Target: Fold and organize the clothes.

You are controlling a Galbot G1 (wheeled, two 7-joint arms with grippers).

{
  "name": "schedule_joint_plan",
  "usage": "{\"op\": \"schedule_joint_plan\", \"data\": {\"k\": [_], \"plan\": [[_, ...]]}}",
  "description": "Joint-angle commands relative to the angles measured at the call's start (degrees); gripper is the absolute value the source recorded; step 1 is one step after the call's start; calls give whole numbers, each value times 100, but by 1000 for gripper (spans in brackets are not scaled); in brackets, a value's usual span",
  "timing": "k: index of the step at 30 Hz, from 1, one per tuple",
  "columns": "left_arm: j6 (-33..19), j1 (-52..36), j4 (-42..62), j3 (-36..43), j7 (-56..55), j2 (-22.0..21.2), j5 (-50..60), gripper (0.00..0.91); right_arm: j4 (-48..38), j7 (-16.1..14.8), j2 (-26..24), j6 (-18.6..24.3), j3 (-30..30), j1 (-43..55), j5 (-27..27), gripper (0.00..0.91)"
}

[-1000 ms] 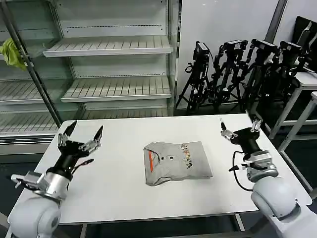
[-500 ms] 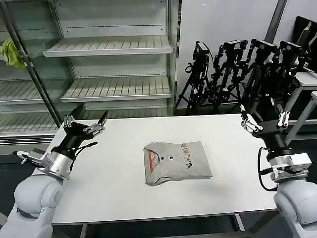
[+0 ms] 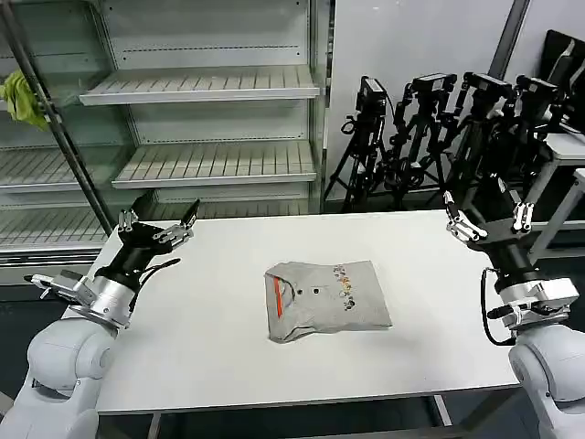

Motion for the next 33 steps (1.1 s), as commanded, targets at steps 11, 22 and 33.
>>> {"op": "schedule_joint_plan", "data": {"k": [11, 22, 33], "plan": [[-16, 14, 110, -2, 21, -68, 0, 907, -167, -87, 141, 81, -27, 89, -158, 907], [-34, 50, 81, -27, 9, -91, 5, 907, -257, 34, 146, 185, -62, 173, -324, 907], [-8, 132, -47, -101, 18, -91, -13, 907, -257, 33, 153, 112, -83, 196, -330, 907]]}}
